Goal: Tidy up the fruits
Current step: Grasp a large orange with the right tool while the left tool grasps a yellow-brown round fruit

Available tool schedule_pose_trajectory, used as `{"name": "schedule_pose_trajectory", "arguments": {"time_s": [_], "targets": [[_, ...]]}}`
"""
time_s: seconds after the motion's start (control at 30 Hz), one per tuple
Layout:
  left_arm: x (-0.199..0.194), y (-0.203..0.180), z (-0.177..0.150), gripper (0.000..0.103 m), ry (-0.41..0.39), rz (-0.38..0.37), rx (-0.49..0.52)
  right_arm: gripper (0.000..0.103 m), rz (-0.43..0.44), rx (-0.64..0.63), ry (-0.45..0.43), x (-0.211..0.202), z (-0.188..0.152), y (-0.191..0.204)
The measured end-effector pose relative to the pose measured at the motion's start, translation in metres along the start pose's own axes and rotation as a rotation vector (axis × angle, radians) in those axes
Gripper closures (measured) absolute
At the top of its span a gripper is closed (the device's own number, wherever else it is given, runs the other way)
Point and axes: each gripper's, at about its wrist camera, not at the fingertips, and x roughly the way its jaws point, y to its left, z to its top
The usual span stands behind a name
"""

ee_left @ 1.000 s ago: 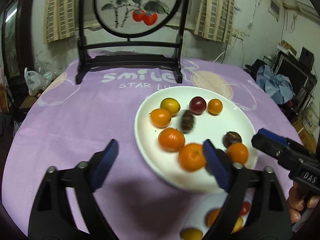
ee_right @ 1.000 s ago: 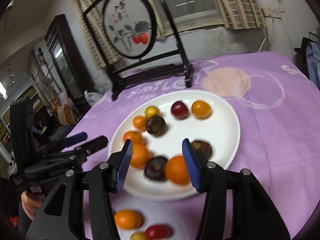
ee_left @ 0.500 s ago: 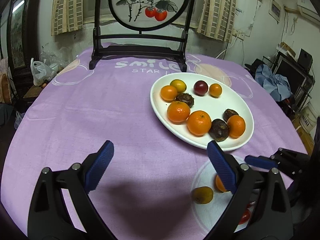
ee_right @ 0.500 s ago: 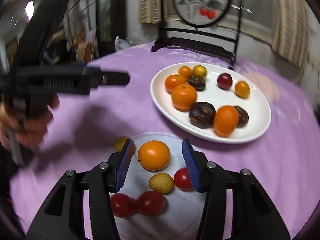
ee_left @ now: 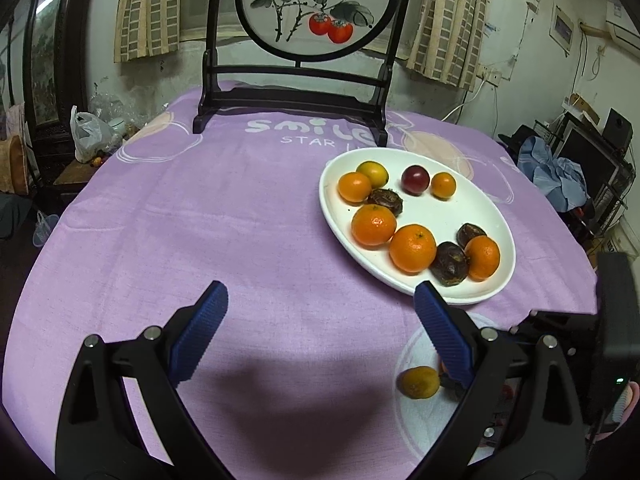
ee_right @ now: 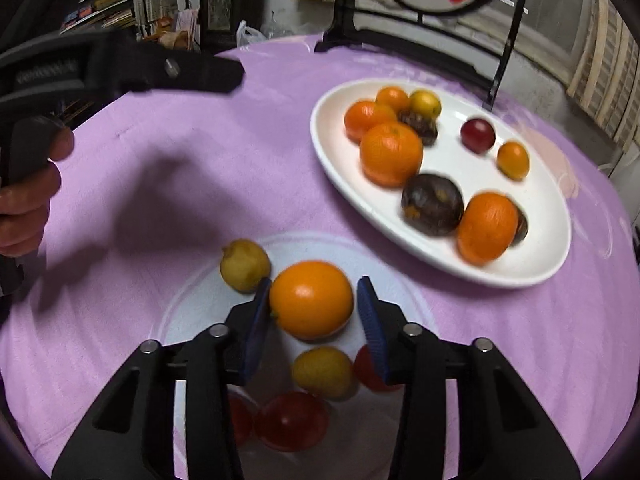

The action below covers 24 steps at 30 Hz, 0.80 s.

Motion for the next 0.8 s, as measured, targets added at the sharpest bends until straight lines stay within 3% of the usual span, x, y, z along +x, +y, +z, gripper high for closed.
{"name": "schedule_pose_trajectory", "arguments": {"time_s": [0.1,0.17,0.33,0.4,0.5,0.6,0.8], "targets": [[0.002,-0.001,-0.001,0.007,0.009,0.018,0.021,0.061,-0.019,-0.009,-0.009,0.001,-0.001,0.005],[0.005,-0.002,-0.004,0.007,0.034,-0.004,0.066,0.063,0.016,0.036,-0.021,-0.002,0.000,0.000],[0.009,-0.018,-0.026,0.011,0.098,-0.089,0.195,0.063,0.134,0.259,-0.140,-0.037,-0.001,-0.036],[0.010,-0.032,-0.037,0.023,0.115,-0.123,0.265,0.063,0.173,0.346,-0.203,-0.053,-0.004,-0.051],[0.014,-0.057,-0.054,0.046,0.145,-0.161,0.388,0.063,0.148,0.380,-0.254,-0.068,-0.006,-0.058],[0.020,-0.070,-0.063,0.049,0.165,-0.159,0.455,0.063,0.160,0.397,-0.273,-0.073,-0.005,-0.060],[0.031,-0.070,-0.066,0.055,0.190,-0.135,0.453,0.063,0.162,0.389,-0.280,-0.074,-0.005,-0.058]]}}
